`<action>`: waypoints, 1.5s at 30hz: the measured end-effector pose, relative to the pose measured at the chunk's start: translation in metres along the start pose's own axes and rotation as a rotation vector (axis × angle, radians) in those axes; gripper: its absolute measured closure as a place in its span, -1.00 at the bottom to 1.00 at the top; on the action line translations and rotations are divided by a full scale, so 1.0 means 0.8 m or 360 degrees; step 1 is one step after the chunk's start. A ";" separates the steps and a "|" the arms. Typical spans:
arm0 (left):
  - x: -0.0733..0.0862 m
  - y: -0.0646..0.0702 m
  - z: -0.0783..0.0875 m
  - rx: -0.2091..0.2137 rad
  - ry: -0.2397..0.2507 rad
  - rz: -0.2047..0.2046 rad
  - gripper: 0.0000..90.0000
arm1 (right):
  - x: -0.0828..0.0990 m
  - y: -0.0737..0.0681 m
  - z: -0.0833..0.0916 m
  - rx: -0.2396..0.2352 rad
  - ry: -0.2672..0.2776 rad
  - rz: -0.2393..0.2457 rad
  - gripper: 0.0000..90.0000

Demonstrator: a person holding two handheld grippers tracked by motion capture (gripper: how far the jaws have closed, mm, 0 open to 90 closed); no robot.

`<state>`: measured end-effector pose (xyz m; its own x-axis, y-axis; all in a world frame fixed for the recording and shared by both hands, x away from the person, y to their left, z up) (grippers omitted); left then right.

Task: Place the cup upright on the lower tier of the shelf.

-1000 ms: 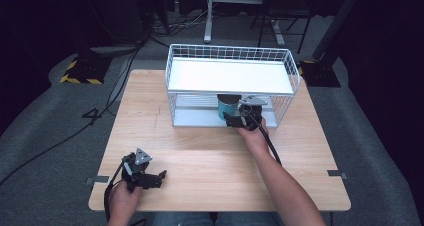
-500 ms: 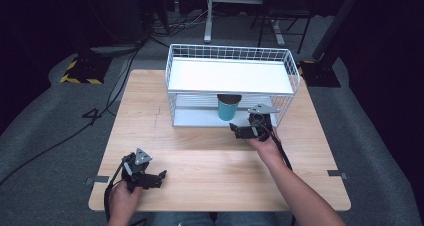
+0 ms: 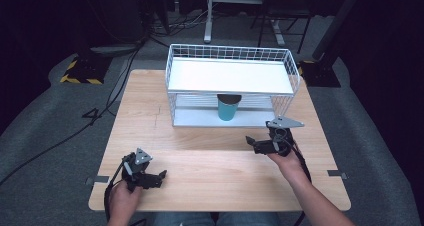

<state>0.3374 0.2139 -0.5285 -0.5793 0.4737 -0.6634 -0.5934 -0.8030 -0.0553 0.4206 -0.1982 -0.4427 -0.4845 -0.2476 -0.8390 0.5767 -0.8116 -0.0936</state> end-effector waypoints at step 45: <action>-0.002 -0.001 -0.002 -0.0003 0.0001 0.0001 -1.00 | 0.114 0.047 0.078 -0.0137 -0.0193 -0.0048 -0.66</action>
<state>0.3395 0.2132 -0.5284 -0.5794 0.4731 -0.6637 -0.5918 -0.8041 -0.0565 0.3569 -0.2841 -0.4889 -0.5753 -0.2903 -0.7647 0.6124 -0.7726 -0.1674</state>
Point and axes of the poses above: each handheld gripper's, and its own axes: z roughly backward along the jaws, x roughly out of its underside, y roughly to its right, the point moved 3 cm from there along -z, roughly forward along the jaws, and after that the axes turned 7 degrees about -z, right-handed, at the moved point
